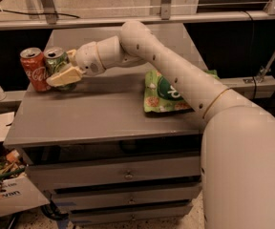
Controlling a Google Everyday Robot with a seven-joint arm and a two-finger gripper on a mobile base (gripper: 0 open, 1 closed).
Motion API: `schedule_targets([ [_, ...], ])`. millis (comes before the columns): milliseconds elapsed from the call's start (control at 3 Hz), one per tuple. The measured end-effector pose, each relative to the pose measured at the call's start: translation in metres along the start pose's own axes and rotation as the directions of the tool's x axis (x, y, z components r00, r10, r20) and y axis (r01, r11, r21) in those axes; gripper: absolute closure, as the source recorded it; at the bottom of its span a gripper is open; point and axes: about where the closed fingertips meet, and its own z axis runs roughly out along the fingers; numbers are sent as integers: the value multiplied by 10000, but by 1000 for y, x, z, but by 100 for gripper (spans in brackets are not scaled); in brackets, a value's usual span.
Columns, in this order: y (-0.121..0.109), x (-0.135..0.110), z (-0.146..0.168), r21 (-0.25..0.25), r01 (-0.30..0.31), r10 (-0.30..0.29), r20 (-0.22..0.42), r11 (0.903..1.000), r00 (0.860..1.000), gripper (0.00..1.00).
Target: Move green can near coke can
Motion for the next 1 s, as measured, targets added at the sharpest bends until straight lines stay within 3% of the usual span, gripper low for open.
schedule_targets([
  [333,0,0,0,4,3,-3,-1,10000,10000,0],
  [1000,-27,-9,-52,1076,578,-561,-186,9925,9983,0],
])
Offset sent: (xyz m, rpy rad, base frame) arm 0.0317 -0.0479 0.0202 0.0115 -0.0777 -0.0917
